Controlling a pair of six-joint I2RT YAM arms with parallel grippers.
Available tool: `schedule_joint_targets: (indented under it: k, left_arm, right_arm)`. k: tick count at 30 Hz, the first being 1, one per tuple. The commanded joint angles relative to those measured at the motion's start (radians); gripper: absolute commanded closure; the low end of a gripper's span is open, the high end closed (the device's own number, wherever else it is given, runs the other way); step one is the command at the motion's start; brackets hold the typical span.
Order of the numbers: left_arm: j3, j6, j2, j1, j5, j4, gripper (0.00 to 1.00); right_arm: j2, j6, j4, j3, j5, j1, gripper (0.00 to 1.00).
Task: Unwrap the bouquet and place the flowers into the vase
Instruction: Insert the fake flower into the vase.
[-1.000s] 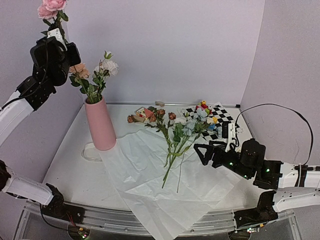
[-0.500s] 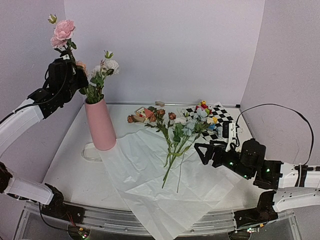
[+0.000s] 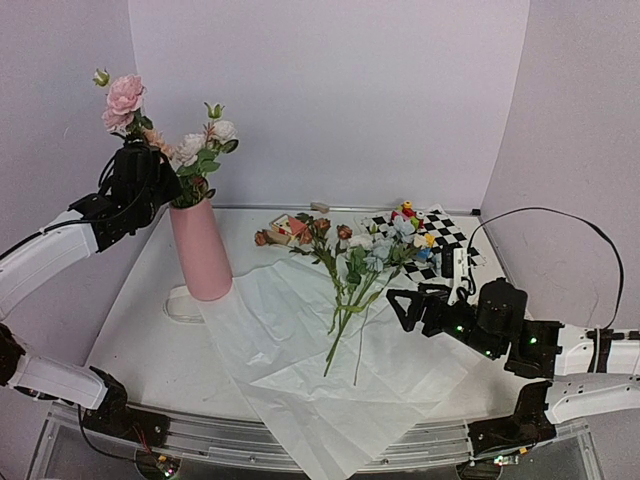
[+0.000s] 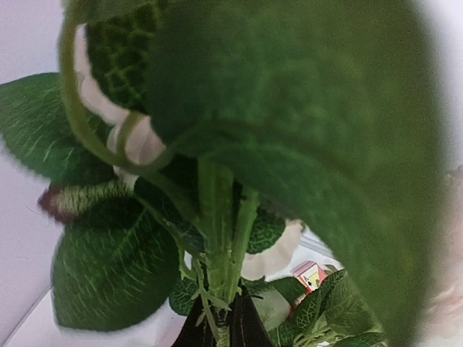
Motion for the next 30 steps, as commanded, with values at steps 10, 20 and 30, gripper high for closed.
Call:
schedule_joint_targets:
  k: [10, 20, 30]
  left_arm:
    - [-0.061, -0.083, -0.043, 0.002, 0.083, -0.076, 0.4]
    - [-0.101, -0.094, -0.12, 0.002, 0.222, -0.178, 0.23]
    - [-0.101, -0.085, -0.229, 0.002, 0.216, -0.273, 0.12]
  right_arm:
    - [-0.021, 0.006, 0.03, -0.005, 0.021, 0.006, 0.02]
    - [-0.013, 0.012, 0.032, -0.007, 0.019, 0.007, 0.02]
    - [-0.011, 0.012, 0.032, -0.003, 0.007, 0.006, 0.02]
